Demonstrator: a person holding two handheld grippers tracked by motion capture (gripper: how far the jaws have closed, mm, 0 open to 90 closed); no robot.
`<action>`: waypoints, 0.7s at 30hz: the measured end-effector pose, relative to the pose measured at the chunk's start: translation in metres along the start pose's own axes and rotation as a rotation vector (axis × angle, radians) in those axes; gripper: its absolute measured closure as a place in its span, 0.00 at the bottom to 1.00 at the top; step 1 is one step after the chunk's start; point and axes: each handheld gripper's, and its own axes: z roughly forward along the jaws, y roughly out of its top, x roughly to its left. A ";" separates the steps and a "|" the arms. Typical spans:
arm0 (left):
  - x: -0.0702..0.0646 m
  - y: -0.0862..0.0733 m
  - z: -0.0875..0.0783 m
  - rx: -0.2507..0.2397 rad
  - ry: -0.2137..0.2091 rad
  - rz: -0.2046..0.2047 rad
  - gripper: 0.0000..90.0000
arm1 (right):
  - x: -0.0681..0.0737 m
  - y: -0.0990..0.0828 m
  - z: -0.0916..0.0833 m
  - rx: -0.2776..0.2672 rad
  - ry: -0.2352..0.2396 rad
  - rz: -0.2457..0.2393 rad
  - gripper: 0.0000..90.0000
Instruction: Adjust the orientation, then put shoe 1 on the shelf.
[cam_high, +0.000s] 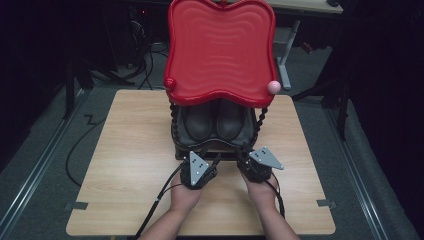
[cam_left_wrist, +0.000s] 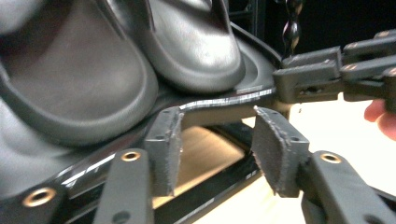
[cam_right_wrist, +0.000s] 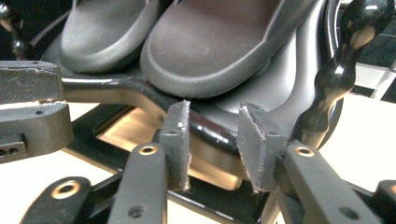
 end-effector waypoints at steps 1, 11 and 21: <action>0.001 -0.001 -0.003 0.007 -0.007 -0.001 0.55 | 0.001 -0.001 -0.002 0.005 0.003 0.001 0.65; 0.024 -0.020 -0.055 0.086 -0.022 0.004 0.42 | 0.002 -0.009 -0.030 -0.004 0.044 -0.015 0.53; 0.074 -0.048 -0.110 0.148 0.090 -0.010 0.40 | -0.008 -0.022 -0.048 0.038 0.026 -0.018 0.49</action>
